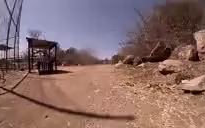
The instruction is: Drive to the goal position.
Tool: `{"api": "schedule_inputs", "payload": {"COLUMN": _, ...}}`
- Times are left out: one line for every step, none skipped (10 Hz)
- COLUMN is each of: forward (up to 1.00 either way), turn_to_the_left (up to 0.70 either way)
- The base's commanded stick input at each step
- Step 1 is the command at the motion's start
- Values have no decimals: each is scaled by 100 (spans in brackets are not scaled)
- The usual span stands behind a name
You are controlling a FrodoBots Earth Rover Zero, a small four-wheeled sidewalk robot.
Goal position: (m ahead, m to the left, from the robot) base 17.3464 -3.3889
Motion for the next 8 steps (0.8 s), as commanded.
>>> {"api": "schedule_inputs", "payload": {"forward": 100, "turn_to_the_left": 0}}
{"api": "schedule_inputs", "payload": {"forward": 100, "turn_to_the_left": 0}}
{"api": "schedule_inputs", "payload": {"forward": 100, "turn_to_the_left": 0}}
{"api": "schedule_inputs", "payload": {"forward": 100, "turn_to_the_left": 0}}
{"api": "schedule_inputs", "payload": {"forward": 100, "turn_to_the_left": 0}}
{"api": "schedule_inputs", "payload": {"forward": 100, "turn_to_the_left": 0}}
{"api": "schedule_inputs", "payload": {"forward": 100, "turn_to_the_left": 0}}
{"api": "schedule_inputs", "payload": {"forward": 100, "turn_to_the_left": 0}}
